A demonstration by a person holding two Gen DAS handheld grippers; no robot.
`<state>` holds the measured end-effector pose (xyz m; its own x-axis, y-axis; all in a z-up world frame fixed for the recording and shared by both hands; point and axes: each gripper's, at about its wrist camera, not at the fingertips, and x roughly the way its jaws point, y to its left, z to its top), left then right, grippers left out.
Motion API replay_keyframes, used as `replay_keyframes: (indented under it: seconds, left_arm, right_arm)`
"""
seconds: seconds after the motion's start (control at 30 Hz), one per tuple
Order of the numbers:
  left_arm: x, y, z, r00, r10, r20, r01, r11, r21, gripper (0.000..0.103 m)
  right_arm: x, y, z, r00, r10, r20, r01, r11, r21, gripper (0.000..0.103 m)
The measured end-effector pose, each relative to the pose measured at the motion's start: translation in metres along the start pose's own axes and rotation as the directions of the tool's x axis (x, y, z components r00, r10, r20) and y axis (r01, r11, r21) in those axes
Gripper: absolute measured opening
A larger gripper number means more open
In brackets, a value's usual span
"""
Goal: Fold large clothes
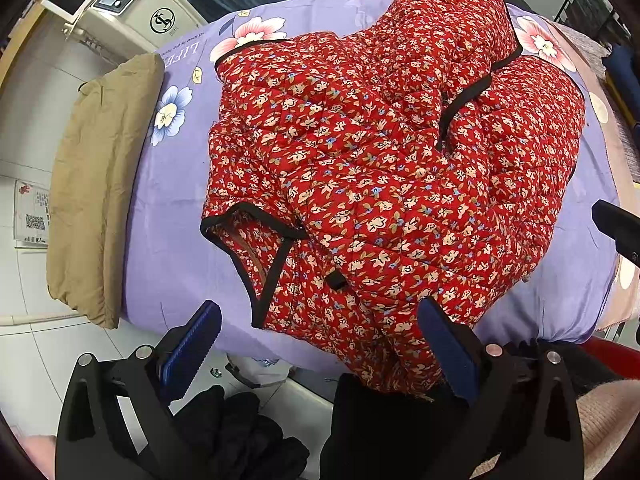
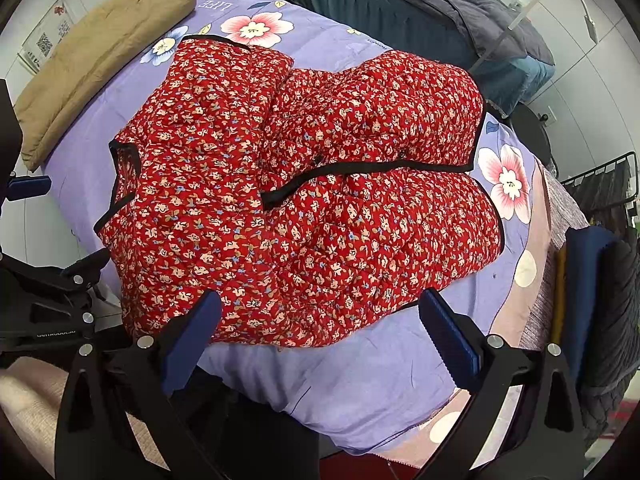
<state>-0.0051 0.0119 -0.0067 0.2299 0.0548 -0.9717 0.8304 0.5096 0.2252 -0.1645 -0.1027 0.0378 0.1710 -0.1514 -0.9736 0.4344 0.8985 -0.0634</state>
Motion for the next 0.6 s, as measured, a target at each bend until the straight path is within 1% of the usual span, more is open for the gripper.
replay_keyframes:
  seconds: [0.6]
  left_arm:
    - [-0.0002,-0.0025,-0.0036,1.000,0.004,0.003,-0.004,1.000,0.004,0.097]
  right_arm:
    - [0.0007,-0.0027,-0.0021,1.000,0.005,0.001,-0.005,1.000,0.004,0.097]
